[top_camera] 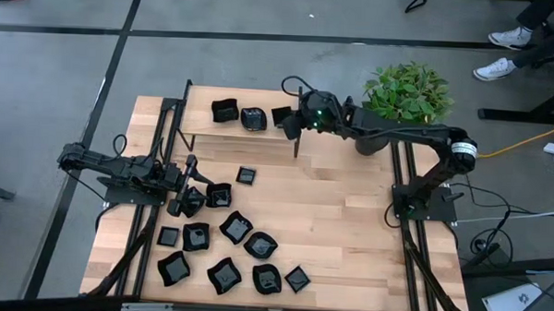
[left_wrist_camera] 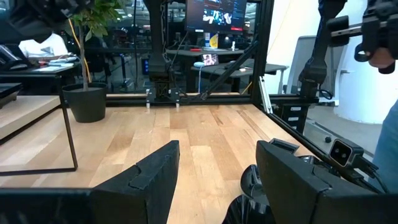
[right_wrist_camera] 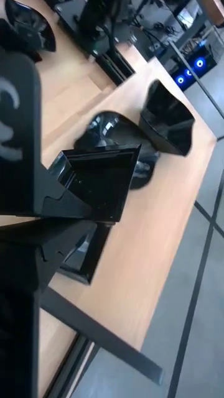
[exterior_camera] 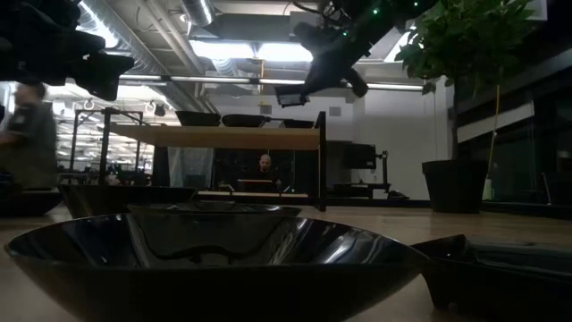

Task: Pick & Place Mini shaped plates
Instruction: Stack the square plate on top of the square plates on the shelf

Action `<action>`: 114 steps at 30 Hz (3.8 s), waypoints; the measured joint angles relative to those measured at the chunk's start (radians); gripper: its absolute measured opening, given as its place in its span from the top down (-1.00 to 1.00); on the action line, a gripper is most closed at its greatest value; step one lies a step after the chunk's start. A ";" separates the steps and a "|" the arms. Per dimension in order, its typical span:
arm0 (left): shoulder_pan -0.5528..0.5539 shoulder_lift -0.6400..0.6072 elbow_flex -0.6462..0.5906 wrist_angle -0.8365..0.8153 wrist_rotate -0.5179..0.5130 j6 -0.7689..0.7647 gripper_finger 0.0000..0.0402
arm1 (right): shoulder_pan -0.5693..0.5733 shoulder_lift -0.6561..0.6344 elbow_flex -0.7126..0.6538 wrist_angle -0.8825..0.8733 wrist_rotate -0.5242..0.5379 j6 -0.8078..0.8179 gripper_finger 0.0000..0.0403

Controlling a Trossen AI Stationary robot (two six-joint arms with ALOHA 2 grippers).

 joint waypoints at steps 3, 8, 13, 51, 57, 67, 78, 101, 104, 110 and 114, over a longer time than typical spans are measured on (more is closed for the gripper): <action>0.000 0.000 0.000 0.000 0.000 0.000 -0.03 | -0.015 0.000 0.000 -0.004 0.001 0.001 0.98; 0.000 0.000 0.000 0.000 0.000 0.000 -0.03 | -0.032 0.000 0.000 -0.056 0.001 0.041 0.98; 0.000 0.000 0.000 0.000 0.000 0.000 -0.03 | -0.034 0.000 0.000 -0.072 0.001 0.046 0.98; 0.000 0.000 0.000 0.000 0.000 0.000 -0.03 | -0.073 0.050 0.034 -0.035 -0.069 0.011 0.97; 0.000 0.000 0.000 0.000 0.000 0.000 -0.03 | -0.074 0.050 0.034 -0.065 -0.070 0.013 0.82; 0.000 0.000 0.000 0.000 0.000 0.000 -0.03 | -0.074 0.050 0.034 -0.066 -0.070 0.014 0.60; 0.000 0.000 0.000 0.000 0.000 0.000 -0.03 | -0.074 0.051 0.034 -0.060 -0.086 -0.011 0.57; 0.000 0.000 0.000 0.000 0.000 0.000 -0.03 | -0.122 0.051 0.035 -0.130 -0.242 0.126 0.60; 0.000 0.000 0.000 0.000 0.000 0.000 -0.03 | -0.124 0.058 0.035 -0.127 -0.243 0.127 0.64; 0.000 0.000 0.000 0.000 0.000 0.000 -0.03 | -0.126 0.084 0.036 -0.109 -0.269 0.129 0.69; 0.000 0.000 0.000 0.000 0.000 0.000 -0.03 | -0.130 0.084 0.036 -0.095 -0.265 0.121 0.71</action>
